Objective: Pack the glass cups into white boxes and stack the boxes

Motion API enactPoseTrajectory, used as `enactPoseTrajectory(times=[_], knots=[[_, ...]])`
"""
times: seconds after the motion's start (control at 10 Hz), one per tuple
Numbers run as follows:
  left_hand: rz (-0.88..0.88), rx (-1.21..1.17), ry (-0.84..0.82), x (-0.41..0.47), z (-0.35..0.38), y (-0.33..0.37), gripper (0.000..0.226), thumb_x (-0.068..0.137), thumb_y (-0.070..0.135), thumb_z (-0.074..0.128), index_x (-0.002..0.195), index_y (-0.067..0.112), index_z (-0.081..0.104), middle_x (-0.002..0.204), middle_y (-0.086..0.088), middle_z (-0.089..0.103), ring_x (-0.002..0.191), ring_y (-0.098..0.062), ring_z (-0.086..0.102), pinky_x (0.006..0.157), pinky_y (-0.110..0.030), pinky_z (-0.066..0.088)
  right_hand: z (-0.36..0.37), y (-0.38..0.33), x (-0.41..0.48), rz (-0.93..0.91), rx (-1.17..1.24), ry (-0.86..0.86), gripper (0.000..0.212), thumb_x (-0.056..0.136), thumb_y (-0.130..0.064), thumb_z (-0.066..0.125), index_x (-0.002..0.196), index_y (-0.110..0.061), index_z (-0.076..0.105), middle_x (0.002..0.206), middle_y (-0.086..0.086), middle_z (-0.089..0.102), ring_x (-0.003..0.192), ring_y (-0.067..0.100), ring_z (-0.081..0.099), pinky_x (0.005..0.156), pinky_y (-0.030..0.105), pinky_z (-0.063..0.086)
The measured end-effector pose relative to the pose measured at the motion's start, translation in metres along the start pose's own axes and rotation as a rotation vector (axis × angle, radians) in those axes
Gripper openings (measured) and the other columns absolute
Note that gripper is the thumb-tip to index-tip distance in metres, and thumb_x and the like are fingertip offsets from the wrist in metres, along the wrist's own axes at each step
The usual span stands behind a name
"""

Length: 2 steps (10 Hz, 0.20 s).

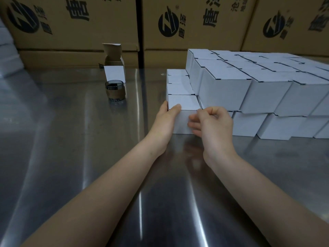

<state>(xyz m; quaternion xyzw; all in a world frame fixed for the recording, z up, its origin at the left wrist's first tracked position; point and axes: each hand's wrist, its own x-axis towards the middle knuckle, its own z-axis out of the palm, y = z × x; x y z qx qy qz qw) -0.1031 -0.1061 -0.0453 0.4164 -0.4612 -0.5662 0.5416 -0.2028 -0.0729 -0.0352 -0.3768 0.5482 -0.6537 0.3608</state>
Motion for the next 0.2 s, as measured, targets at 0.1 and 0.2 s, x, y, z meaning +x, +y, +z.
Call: enactPoseTrajectory(times=[0.1, 0.2], knots=[[-0.016, 0.011, 0.017, -0.0038, 0.0014, 0.0029, 0.030, 0.102, 0.020, 0.046, 0.129, 0.012, 0.056, 0.121, -0.010, 0.069, 0.112, -0.028, 0.065, 0.100, -0.043, 0.051, 0.0006, -0.0022, -0.0044, 0.018, -0.004, -0.015, 0.013, 0.087, -0.011, 0.053, 0.078, -0.021, 0.051, 0.077, 0.001, 0.072, 0.072, 0.018, 0.071, 0.085, 0.044, 0.055], [-0.001, 0.079, 0.076, -0.0089, 0.0008, 0.0047, 0.045, 0.101, 0.027, 0.051, 0.143, 0.015, 0.044, 0.139, -0.003, 0.057, 0.123, -0.018, 0.058, 0.107, -0.036, 0.044, -0.0055, -0.0092, -0.0050, 0.015, 0.070, -0.012, 0.013, 0.090, -0.009, 0.050, 0.081, -0.018, 0.052, 0.078, 0.003, 0.071, 0.066, 0.017, 0.069, 0.074, 0.034, 0.054]])
